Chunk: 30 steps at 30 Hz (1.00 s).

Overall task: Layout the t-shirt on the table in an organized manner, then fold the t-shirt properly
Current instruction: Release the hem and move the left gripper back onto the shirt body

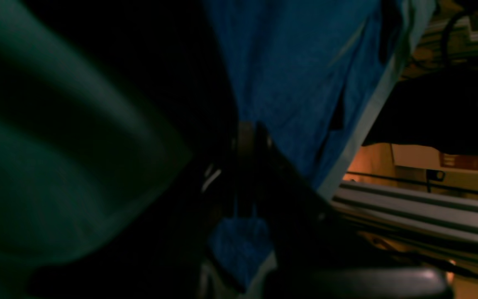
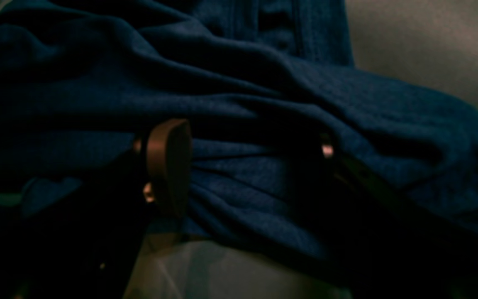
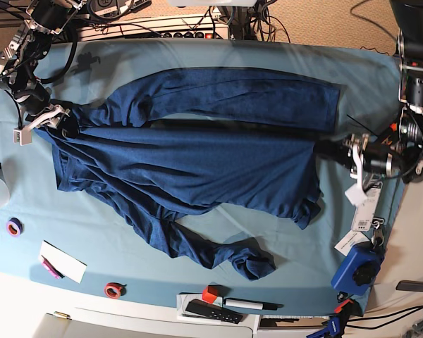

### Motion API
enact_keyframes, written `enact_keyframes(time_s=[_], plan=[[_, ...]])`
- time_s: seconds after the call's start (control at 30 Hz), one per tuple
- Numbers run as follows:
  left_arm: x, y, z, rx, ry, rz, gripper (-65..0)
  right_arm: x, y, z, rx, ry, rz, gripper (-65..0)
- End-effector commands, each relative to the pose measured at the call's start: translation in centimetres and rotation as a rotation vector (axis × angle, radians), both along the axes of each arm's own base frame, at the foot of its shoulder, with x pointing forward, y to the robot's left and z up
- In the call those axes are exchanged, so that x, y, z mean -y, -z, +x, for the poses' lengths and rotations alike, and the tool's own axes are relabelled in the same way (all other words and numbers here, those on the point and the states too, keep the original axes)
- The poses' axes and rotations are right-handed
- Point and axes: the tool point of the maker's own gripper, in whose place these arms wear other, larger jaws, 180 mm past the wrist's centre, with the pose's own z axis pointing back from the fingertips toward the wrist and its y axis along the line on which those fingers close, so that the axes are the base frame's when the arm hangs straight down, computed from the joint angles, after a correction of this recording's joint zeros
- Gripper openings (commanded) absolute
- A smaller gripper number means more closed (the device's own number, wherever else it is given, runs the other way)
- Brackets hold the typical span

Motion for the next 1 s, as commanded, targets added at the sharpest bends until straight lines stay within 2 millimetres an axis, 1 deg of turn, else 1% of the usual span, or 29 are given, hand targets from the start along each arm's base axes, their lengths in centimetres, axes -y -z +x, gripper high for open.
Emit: enact_keyframes(time_s=[0.0,0.13,0.33,0.37,0.47,0.5,0.53,0.57,0.7,0.77,0.8,0.87,0.97], plan=[[-1.0,-1.4,0.9,0.039,-0.015,0.001,-65.0,0.6,-1.1,0.6,0.027,-0.002,-0.019,-28.0],[-2.0,-1.0,0.3,0.023,-0.023,0.024,-65.0,0.6,-1.1,0.6,0.027,-0.002,-0.019,-28.0],[-3.5,-1.2,0.3,0.024,-0.033,0.056,-65.0,0.6,-1.1,0.6,0.028,-0.002,-0.019,-28.0],[-3.6,-1.2,0.3,0.024,-0.034,0.059,-63.4,0.6,-1.1,0.6,0.028,-0.002,-0.019,-28.0],[-3.6,-1.3,0.4,0.027,-0.034,0.058,-39.6,0.6,-1.1,0.6,0.028,-0.002,-0.019,-28.0],[-3.6,-1.4,0.5,0.030,-0.034,0.058,-34.5,0.6,-1.1,0.6,0.028,-0.002,-0.019,-28.0],[-3.6,-1.5,0.7,0.035,-0.034,0.058,-32.6,0.6,-1.1,0.6,0.028,-0.002,-0.019,-28.0],[-3.6,-1.8,0.9,0.043,-0.034,0.058,-32.6,0.6,-1.1,0.6,0.028,-0.002,-0.019,-28.0],[-3.2,-3.4,2.7,0.094,-0.032,0.047,-32.6,0.6,-1.1,0.6,0.028,-0.002,-0.019,-28.0],[-2.4,-4.6,4.1,0.137,-0.035,0.025,-32.6,0.6,-1.1,0.6,0.029,-0.002,-0.018,-28.0],[-2.1,-5.2,5.4,0.182,-0.059,0.025,-32.6,0.6,-1.1,0.6,0.029,-0.002,-0.018,-28.0],[-1.9,-5.3,8.0,0.274,-0.099,0.091,-33.2,0.6,-1.1,0.6,0.028,-0.002,-0.018,-28.0],[-0.8,-5.7,11.2,0.393,-0.146,0.156,-37.7,0.6,-1.1,0.6,0.028,-0.002,-0.019,-28.0]])
